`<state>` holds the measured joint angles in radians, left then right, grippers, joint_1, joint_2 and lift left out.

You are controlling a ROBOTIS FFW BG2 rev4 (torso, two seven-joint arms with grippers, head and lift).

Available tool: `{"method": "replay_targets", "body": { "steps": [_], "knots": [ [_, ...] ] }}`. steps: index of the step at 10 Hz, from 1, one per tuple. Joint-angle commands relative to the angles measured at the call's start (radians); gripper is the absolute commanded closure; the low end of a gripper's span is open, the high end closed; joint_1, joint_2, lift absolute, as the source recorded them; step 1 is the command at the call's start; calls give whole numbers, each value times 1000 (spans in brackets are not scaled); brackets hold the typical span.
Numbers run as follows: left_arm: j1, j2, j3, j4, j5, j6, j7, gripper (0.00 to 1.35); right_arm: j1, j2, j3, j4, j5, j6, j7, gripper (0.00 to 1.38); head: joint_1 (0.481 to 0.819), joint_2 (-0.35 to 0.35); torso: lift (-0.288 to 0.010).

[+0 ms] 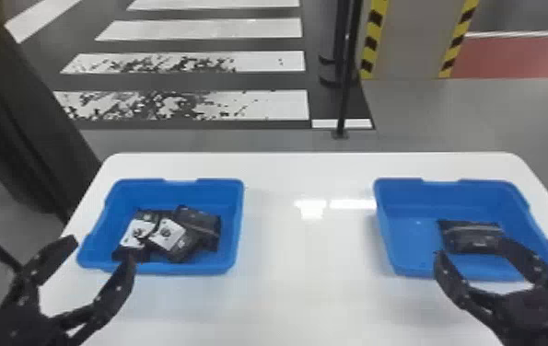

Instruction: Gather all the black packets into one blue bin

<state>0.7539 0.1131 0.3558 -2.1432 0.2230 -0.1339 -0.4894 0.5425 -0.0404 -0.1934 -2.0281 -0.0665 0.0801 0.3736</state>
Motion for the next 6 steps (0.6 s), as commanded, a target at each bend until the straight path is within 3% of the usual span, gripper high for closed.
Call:
{"method": "replay_targets", "body": {
  "steps": [1, 4, 6],
  "knots": [
    [71, -15, -3, -30, 52, -80, 12, 236, -86, -24, -4, -8, 49, 185, 28, 90, 695, 68, -110],
    [139, -16, -43, -57, 132, -94, 23, 236, -258, -50, -28, 59, 142, 438, 70, 90, 695, 34, -110],
    [169, 11, -111, -87, 200, -151, 31, 236, -358, -69, -28, 184, 164, 497, 79, 90, 695, -24, -110]
  ]
}}
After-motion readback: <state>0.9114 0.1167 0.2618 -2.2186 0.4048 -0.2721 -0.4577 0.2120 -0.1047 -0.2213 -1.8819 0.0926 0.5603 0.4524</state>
